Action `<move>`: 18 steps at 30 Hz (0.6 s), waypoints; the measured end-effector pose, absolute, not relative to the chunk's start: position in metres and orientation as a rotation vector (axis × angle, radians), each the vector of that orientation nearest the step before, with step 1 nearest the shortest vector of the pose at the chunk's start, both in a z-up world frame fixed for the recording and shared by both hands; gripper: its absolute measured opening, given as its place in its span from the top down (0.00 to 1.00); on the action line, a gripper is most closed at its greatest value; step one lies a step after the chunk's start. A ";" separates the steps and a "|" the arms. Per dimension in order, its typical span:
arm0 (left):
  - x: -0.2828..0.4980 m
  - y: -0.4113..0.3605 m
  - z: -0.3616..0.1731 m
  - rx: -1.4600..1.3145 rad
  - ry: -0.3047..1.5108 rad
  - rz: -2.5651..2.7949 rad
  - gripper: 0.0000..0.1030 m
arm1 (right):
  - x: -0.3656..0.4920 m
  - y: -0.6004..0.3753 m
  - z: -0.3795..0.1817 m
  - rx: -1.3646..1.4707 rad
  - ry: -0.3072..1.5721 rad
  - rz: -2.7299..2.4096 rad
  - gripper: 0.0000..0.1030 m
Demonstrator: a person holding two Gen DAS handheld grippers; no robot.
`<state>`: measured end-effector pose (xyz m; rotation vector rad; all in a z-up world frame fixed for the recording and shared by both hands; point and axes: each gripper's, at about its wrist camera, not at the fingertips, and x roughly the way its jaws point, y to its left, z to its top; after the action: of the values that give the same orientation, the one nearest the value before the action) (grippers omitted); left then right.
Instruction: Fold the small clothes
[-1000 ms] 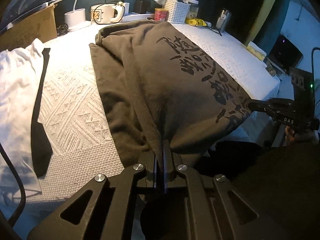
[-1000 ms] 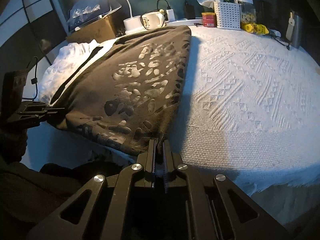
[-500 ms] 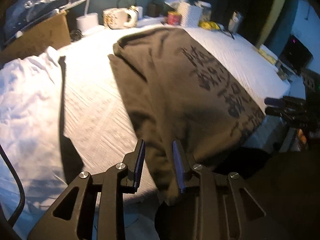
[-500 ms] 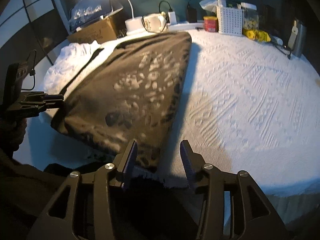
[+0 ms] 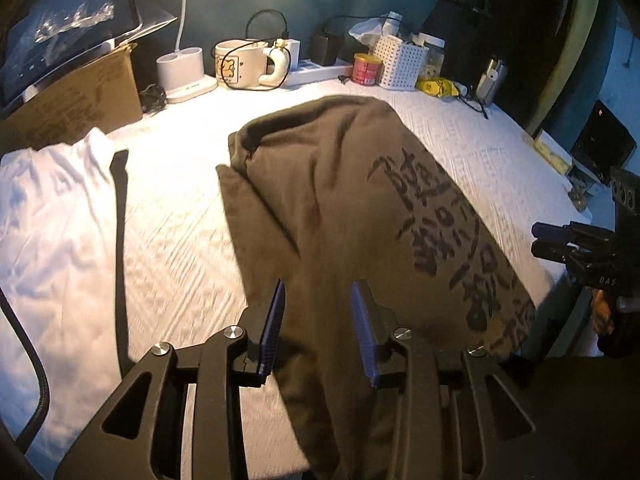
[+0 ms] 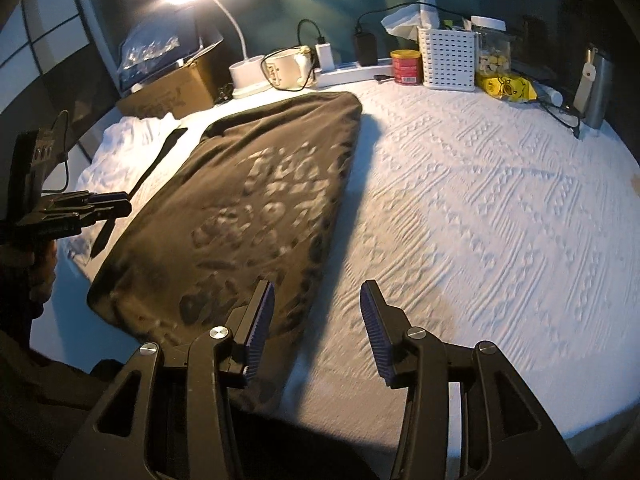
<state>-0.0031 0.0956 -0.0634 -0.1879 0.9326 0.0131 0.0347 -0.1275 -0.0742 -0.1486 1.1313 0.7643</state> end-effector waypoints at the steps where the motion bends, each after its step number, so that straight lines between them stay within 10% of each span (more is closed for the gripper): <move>1: 0.002 0.097 -0.063 -0.192 0.929 0.012 0.67 | 0.039 -0.127 -0.075 -0.149 1.132 0.760 0.54; 18: 0.067 0.134 -0.072 -0.286 0.946 0.066 0.67 | 0.113 -0.114 -0.088 -0.156 1.145 0.714 0.54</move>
<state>0.0671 0.1336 -0.0719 -0.2855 0.9463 0.0665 0.1134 -0.1138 -0.0877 -0.1558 1.1449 0.7139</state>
